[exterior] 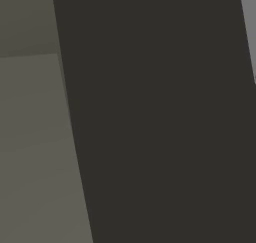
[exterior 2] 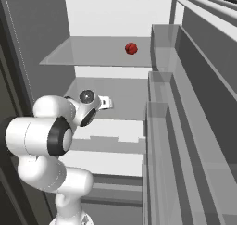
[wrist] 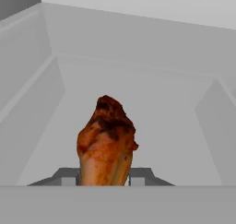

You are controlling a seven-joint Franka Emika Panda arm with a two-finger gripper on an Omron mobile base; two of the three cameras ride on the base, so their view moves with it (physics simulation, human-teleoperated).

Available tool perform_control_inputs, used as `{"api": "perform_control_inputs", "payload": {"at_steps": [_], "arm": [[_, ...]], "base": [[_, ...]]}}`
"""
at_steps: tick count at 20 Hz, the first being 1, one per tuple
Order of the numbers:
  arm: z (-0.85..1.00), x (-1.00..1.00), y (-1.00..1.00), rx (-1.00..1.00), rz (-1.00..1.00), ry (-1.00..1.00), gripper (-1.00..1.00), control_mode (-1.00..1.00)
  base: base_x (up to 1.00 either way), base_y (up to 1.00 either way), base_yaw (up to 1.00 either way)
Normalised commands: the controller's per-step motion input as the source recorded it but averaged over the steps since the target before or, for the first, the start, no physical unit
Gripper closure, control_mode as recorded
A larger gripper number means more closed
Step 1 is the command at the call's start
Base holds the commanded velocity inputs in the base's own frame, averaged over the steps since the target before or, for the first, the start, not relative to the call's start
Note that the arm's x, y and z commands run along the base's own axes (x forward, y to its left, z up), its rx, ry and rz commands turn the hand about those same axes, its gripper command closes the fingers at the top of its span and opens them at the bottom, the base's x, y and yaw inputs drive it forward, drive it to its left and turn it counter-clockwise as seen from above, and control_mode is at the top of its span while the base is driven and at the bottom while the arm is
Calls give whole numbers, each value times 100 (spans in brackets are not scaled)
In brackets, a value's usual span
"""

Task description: Take the cheese, chicken drumstick, and bell pepper from the fridge and place them on the plate on the dining counter to create an appetizer plate.

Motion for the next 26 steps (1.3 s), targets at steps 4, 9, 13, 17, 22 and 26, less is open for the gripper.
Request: {"api": "perform_control_inputs", "payload": {"at_steps": [4, 9, 13, 17, 22, 26], "arm": [[27, -73, -73, 0, -3, 0, 100, -100], [91, -77, -19, 0, 0, 0, 100, -100], [67, -80, -1, 0, 0, 0, 100, -100], [53, -93, 0, 0, 0, 1, 100, -100], [23, -90, -5, 0, 0, 0, 100, -100], [59, -49, -1, 0, 0, 0, 100, -100]], "base": [[0, 0, 0], [0, 0, 0], [0, 0, 0], [0, 0, 0], [0, 0, 0], [0, 0, 0]]}}
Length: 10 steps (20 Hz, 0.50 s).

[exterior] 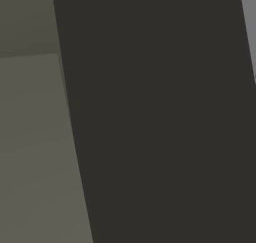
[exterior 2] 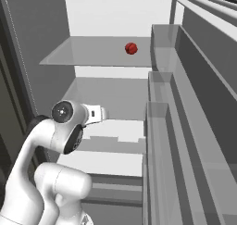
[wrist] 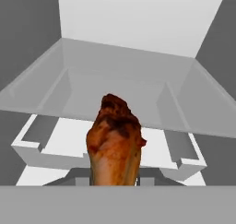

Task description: Take the cheese, chicken drumstick, and bell pepper from the fridge and place them on the plate on the dining counter to create an appetizer plate.

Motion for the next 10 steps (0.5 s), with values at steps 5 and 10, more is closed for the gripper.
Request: {"api": "perform_control_inputs", "payload": {"at_steps": [5, 10], "arm": [[59, -20, 0, 0, 0, 2, 100, -100], [26, -53, 0, 0, 0, 0, 100, -100]], "base": [[0, 0, 0], [0, 0, 0]]}}
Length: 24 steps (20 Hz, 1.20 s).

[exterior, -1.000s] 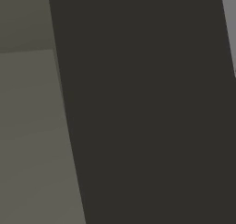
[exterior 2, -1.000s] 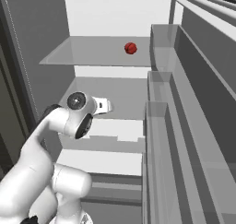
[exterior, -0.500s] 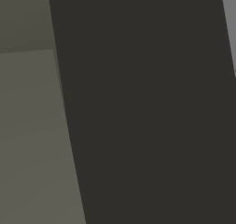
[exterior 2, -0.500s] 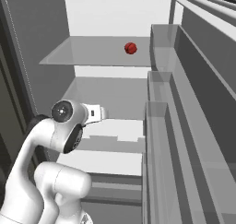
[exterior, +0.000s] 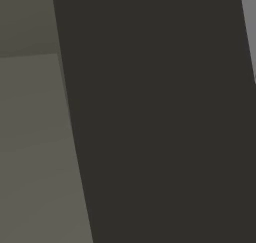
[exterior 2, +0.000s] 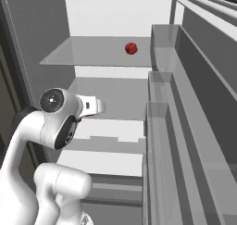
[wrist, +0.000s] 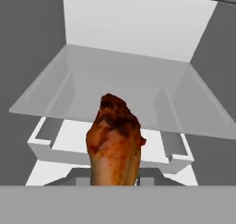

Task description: Take the cheese, chicken drumstick, and bell pepper from the fridge and place them on the plate on the dining counter to create an appetizer plate.

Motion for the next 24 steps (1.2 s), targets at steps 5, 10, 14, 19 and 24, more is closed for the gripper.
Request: {"api": "perform_control_inputs", "payload": {"at_steps": [5, 10, 14, 19, 24], "arm": [[0, -20, -3, 0, 0, 0, 100, 100], [0, 0, 0, 0, 0, 0, 100, 100], [0, 0, 0, 0, 0, 0, 100, 100], [0, 0, 0, 0, 0, 0, 100, 100], [0, 0, 0, 0, 0, 0, 100, 100]], "base": [[-80, -19, 1], [-100, -43, 6], [-92, -34, 9], [-97, -6, 9], [-100, -28, 9]]}}
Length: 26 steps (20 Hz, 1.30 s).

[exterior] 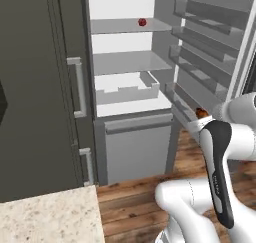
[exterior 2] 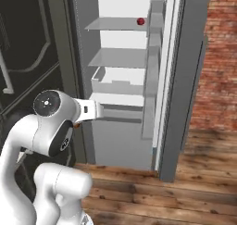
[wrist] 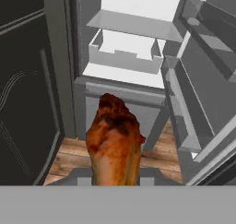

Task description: Take the cheese, chicken drumstick, and bell pepper from the fridge and place them on the plate on the dining counter to create an appetizer plate.

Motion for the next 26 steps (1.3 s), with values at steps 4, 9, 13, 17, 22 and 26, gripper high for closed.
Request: {"api": "perform_control_inputs", "payload": {"at_steps": [4, 9, 13, 17, 22, 26], "arm": [[0, 0, 0, 0, 0, 0, 100, 100], [0, 0, 0, 0, 0, 0, 100, 100], [0, 0, 0, 0, 0, 0, 100, 100], [0, 0, 0, 0, 0, 0, 100, 100], [0, 0, 0, 0, 0, 0, 100, 100], [0, 0, 0, 0, 0, 0, 100, 100]], "base": [[-100, -69, 4], [-95, -100, -10], [-34, -100, -36], [0, -100, -51], [17, -90, -71], [26, -78, -77]]}}
